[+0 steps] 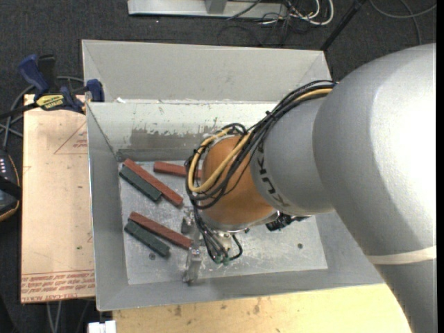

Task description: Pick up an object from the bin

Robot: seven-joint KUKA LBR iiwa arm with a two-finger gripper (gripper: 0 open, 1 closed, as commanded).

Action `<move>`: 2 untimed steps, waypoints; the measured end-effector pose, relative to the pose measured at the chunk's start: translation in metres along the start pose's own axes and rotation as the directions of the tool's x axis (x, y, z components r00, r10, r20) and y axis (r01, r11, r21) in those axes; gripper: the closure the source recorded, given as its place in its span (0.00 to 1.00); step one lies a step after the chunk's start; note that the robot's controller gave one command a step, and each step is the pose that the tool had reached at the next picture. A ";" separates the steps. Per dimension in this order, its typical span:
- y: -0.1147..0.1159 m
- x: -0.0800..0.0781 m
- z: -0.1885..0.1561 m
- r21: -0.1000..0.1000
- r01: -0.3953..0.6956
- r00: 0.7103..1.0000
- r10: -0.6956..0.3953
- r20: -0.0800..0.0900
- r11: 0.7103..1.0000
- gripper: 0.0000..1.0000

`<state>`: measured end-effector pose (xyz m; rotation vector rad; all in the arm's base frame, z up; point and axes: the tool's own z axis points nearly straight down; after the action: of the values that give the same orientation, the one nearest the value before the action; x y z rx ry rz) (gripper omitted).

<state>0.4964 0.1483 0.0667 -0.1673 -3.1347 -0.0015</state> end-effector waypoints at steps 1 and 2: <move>-0.001 -0.001 -0.003 -0.001 -0.003 1.000 0.003 0.002 1.000 1.00; -0.056 -0.001 -0.129 -0.002 -0.116 0.993 0.116 0.011 0.993 1.00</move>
Offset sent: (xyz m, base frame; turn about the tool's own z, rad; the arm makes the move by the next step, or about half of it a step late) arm 0.0000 0.0000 0.0000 0.0000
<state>0.4920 0.0925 0.1953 -0.3501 -3.1311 -0.0026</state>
